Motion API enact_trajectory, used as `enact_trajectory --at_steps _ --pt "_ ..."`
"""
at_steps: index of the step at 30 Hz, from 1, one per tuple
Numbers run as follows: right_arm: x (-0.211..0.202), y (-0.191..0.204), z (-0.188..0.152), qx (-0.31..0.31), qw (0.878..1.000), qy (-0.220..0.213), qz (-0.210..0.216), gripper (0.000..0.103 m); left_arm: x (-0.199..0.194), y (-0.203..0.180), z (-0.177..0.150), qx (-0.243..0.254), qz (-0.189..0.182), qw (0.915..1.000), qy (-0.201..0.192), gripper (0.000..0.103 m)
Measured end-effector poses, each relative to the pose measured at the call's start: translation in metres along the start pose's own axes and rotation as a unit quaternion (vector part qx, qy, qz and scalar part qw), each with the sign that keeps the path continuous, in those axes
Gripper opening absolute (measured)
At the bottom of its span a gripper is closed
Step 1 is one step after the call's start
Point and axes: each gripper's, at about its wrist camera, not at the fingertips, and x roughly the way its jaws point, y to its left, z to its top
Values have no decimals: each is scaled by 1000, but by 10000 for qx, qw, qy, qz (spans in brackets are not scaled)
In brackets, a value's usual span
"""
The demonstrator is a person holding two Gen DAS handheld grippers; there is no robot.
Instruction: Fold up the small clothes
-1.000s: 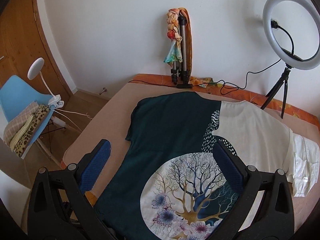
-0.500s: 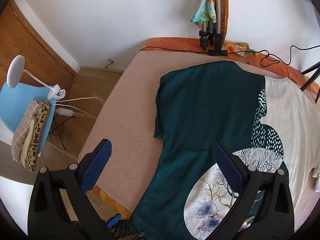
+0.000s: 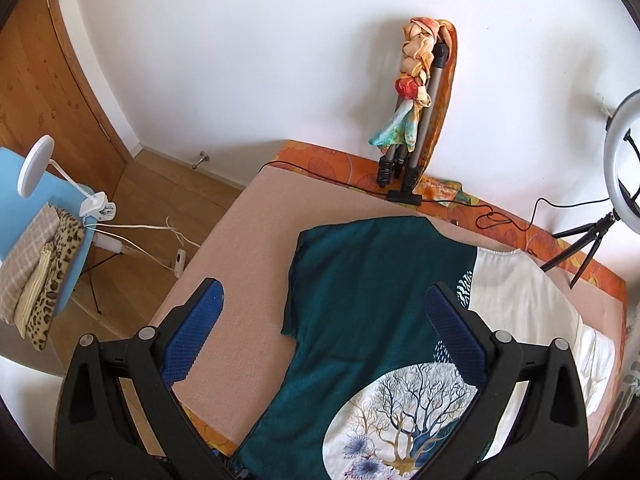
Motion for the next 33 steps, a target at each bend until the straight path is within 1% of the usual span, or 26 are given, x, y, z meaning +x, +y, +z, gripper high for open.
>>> enact_trajectory --at_steps 4,7,9,14,18,22,26,31,33 --pt "58 11 0 -69 9997 243 44 103 5 2 -5 -218 -303 9991 179 39" --pt "107 20 -3 1 9986 493 207 99 12 -1 -8 -254 -532 9976 363 36" --pt "138 27 -5 -25 9977 631 253 95 16 0 -9 -354 -691 9960 453 35" --pt "206 39 -11 -17 9954 919 275 90 19 11 -6 -692 -902 9924 480 34" --pt "247 41 -14 64 9931 1132 305 80 19 13 -7 -682 -977 9919 441 34" --pt "271 43 -17 9 9919 1259 171 77 20 15 -7 -728 -1068 9907 430 33" --pt "286 46 -21 -85 9900 1399 126 65 20 17 -7 -726 -1095 9905 416 33" --pt "291 55 -23 -526 9893 1355 -140 63 21 20 -7 -784 -1128 9897 411 33" --pt "291 55 -23 -615 9889 1344 -163 58 20 19 -7 -769 -1116 9900 400 33"
